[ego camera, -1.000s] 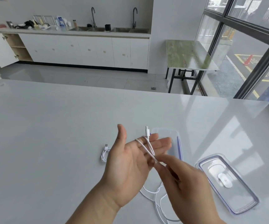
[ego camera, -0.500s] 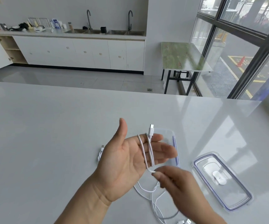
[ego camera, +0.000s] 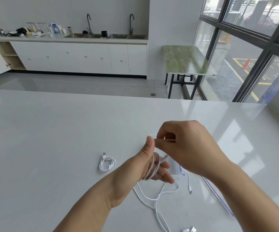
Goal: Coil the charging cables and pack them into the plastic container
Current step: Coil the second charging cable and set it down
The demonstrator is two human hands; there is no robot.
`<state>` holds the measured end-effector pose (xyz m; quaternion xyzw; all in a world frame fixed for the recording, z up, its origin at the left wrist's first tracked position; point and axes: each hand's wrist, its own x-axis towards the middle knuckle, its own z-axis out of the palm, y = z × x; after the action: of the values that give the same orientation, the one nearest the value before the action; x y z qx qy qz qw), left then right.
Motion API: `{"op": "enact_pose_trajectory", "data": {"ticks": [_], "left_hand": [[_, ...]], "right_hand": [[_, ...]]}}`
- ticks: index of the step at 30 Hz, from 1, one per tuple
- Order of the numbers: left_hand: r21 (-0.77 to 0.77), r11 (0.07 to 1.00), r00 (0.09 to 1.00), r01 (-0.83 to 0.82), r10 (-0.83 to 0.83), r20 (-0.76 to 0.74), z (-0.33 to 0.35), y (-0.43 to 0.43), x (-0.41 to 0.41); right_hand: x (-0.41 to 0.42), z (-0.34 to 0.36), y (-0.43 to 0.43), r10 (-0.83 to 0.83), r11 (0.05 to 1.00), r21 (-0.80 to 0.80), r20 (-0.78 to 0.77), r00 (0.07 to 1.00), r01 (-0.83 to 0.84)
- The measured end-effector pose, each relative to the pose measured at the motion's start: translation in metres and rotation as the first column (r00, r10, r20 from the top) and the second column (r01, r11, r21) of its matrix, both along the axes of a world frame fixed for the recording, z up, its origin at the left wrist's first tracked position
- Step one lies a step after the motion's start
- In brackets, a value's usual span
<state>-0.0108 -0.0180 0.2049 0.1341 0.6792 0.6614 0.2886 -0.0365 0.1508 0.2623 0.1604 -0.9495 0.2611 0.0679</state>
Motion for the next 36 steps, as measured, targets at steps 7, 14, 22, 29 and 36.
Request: {"op": "enact_pose_trajectory", "data": {"ticks": [7, 14, 22, 29, 36], "left_hand": [[0.506, 0.815, 0.951, -0.282, 0.166, 0.262, 0.005, 0.008, 0.0], [0.683, 0.58, 0.891, -0.445, 0.209, 0.403, 0.02, 0.001, -0.002], [0.696, 0.621, 0.922, -0.362, 0.126, 0.367, 0.018, -0.002, 0.003], [0.537, 0.838, 0.978, -0.093, -0.025, 0.207, 0.01, 0.0, 0.004], [-0.031, 0.998, 0.992, 0.048, -0.044, 0.115, 0.002, 0.006, 0.005]], "right_hand": [[0.056, -0.046, -0.016, -0.017, 0.962, -0.272, -0.105, 0.994, -0.013], [0.083, -0.103, -0.01, -0.026, 0.878, -0.476, 0.07, 0.997, 0.056], [0.047, -0.123, 0.023, 0.064, 0.874, -0.458, 0.444, 0.894, 0.164], [-0.006, -0.086, 0.03, 0.06, 0.958, -0.276, 0.456, 0.888, 0.077], [-0.021, -0.017, 0.012, 0.159, 0.986, -0.093, 0.345, 0.925, -0.135]]}}
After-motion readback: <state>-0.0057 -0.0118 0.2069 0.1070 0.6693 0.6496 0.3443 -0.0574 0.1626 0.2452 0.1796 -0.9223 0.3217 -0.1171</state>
